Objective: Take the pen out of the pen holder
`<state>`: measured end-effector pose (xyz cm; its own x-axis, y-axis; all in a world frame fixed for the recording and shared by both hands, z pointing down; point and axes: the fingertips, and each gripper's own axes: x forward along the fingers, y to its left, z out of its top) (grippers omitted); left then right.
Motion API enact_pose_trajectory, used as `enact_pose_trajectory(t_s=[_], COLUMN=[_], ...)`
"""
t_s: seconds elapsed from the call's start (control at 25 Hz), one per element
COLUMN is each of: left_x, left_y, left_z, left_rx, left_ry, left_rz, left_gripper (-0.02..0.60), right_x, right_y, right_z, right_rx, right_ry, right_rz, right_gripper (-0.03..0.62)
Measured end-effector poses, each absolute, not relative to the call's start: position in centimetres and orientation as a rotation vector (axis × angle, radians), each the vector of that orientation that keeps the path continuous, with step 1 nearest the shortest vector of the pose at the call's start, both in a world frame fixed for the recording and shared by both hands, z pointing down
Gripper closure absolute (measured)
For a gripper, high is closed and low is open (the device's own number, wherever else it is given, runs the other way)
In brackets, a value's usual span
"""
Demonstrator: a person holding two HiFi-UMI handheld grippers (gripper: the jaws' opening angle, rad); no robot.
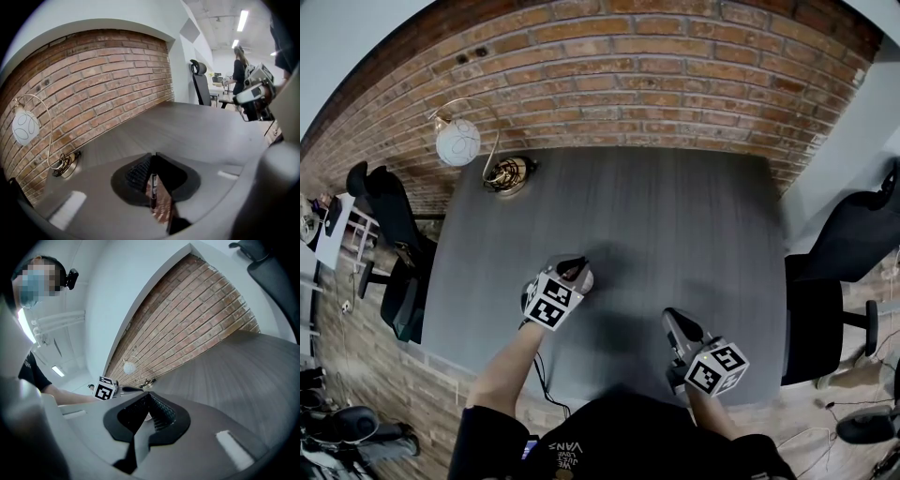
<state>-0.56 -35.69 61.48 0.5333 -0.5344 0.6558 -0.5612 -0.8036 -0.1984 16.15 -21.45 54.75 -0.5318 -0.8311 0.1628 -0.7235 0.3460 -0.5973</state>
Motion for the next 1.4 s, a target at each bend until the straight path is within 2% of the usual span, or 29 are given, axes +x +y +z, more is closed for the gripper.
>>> enact_pose_trajectory(t_s=[0.76, 1.4], left_x=[-2.7, -7.0], left_y=[-35.0, -33.2], left_z=[56.7, 49.7], left_rx=[2.760, 2.794], left_ry=[-1.120, -1.321], left_rz=[0.924, 0.509], left_gripper=[0.502, 0.502], right_x=[14.1, 11.3], right_y=[-19.5, -17.5], right_z=[53.0, 51.5], right_rx=[-1.401, -1.375], right_ry=[2.468, 2.518], right_rz=[-0.896, -0.860], right_gripper=[0.592, 0.592])
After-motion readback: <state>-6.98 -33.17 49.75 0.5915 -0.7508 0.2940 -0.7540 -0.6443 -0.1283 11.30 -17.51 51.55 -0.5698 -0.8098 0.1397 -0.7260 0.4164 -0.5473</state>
